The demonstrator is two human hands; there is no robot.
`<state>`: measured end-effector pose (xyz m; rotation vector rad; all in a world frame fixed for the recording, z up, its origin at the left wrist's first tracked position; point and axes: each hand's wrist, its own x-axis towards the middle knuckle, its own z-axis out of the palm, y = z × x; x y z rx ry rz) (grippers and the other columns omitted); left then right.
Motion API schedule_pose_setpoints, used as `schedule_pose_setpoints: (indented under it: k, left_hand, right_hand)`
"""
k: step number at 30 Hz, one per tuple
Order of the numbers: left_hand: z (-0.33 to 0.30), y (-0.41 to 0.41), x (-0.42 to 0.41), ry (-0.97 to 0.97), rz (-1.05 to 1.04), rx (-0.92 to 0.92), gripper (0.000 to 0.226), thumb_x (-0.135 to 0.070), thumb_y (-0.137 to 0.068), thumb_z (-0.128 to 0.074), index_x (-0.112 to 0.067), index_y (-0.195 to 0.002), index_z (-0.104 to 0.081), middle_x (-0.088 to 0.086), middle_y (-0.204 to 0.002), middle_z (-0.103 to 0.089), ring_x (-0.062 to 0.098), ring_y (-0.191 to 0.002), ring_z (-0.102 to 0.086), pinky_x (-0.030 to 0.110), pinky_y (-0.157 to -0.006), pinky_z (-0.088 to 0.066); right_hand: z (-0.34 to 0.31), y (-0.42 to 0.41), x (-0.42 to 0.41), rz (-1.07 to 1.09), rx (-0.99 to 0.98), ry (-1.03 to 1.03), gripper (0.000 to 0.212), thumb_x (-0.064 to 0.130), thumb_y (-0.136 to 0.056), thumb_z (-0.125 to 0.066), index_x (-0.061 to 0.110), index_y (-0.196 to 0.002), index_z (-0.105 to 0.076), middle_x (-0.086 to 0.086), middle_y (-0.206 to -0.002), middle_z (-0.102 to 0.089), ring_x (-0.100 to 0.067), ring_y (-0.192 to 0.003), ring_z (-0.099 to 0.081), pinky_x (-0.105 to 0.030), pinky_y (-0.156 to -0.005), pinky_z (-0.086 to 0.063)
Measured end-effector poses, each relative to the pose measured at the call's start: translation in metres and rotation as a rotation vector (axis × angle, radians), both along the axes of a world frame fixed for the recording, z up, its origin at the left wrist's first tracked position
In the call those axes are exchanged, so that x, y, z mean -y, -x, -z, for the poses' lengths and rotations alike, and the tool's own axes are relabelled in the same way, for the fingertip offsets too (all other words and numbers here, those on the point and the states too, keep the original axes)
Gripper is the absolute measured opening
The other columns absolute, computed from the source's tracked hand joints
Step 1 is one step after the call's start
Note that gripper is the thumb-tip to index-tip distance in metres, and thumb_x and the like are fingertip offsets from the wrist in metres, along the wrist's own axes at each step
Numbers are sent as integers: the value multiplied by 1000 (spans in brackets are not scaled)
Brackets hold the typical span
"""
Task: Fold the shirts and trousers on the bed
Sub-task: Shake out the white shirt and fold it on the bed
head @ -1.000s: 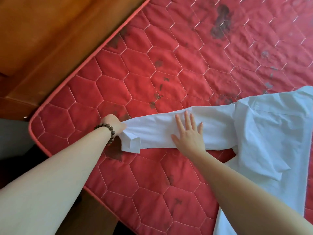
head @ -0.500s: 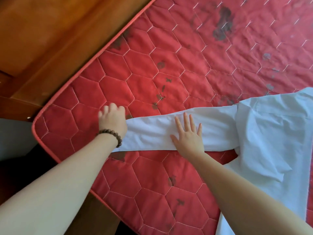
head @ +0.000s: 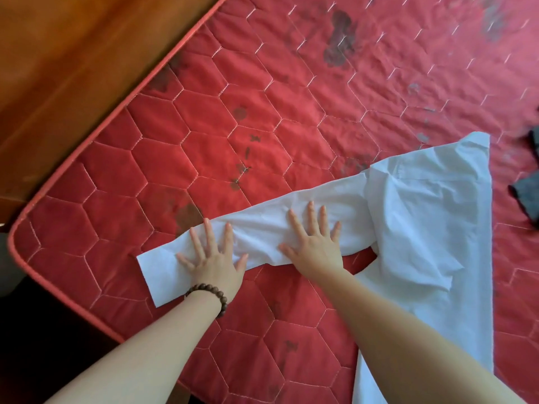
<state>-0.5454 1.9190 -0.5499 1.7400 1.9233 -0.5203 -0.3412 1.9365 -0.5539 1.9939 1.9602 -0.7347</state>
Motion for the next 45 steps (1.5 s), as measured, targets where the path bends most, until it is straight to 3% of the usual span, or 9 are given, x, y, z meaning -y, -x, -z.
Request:
schedule_pose_setpoints:
  k: [6,10,18,23,29,33,36,42,45]
  left_hand:
    - [-15,-22,9,114,-164,-29,73,-65,-92,-22,-37,-149,15,8,-152,35,43,-141,21,72,-105,-18]
    - [-28,-43,10,47,-128,-25,76,-61,-93,-26,-26,-152,8,12,-155,29,38,-142,23,70,-108,-5]
    - [-37,-132,9,-79,331,210,67,-46,-99,-31,-31,-152,7,3,-157,26,24,-144,25,55,-117,-1]
    - [-15,-147,22,127,161,91,65,-58,-97,-21,-41,-148,15,-3,-155,32,30,-142,29,69,-108,-3]
    - [-20,-167,42,-10,95,64,66,-51,-98,-28,-27,-152,2,9,-159,17,35,-144,20,67,-111,-4]
    - [-36,-209,48,-206,216,257,60,-38,-97,-43,-17,-150,-23,16,-158,-7,33,-147,3,54,-116,-8]
    - [-52,-241,52,-304,286,600,42,-26,-94,-51,-9,-132,-49,14,-138,-43,31,-129,-41,41,-108,-36]
    - [-107,-285,56,39,-374,1170,25,-31,-101,-41,-22,-98,-65,-10,-89,-70,1,-86,-65,20,-79,-50]
    - [-110,-275,40,161,-826,1272,28,-37,-97,-51,-14,-96,-68,3,-91,-73,13,-89,-70,28,-82,-54]
  right_hand:
    - [-12,-20,1,-121,-65,109,69,65,-93,-28,41,-151,3,0,-158,24,-30,-144,24,-59,-115,5]
    - [-26,-37,6,-100,-172,34,62,54,-99,-30,37,-152,-3,1,-159,18,-20,-146,20,-51,-119,4]
    - [-46,-123,40,168,-101,-287,55,43,-99,-30,29,-152,-19,-3,-161,1,-17,-148,8,-46,-120,0]
    - [-43,-191,71,383,15,-130,55,39,-102,-30,29,-153,-11,-7,-161,6,-24,-148,6,-44,-120,-1]
    - [-30,-234,94,624,-18,-25,63,17,-97,-43,17,-153,-14,-15,-157,-17,-33,-143,-18,-46,-112,-27]
    - [-31,-242,92,654,37,-106,19,12,-86,-50,4,-104,-53,-19,-110,-56,-39,-105,-49,-41,-79,-39]
    - [-44,-241,89,628,-132,-176,10,17,-87,-56,10,-82,-50,-13,-93,-56,-33,-90,-51,-34,-67,-31]
    - [-102,-203,80,660,-642,-196,10,21,-87,-63,19,-88,-54,7,-78,-58,-15,-64,-56,-30,-62,-47]
    - [-121,-177,74,531,-785,-95,8,20,-89,-59,19,-96,-64,8,-82,-66,0,-68,-59,-14,-63,-45]
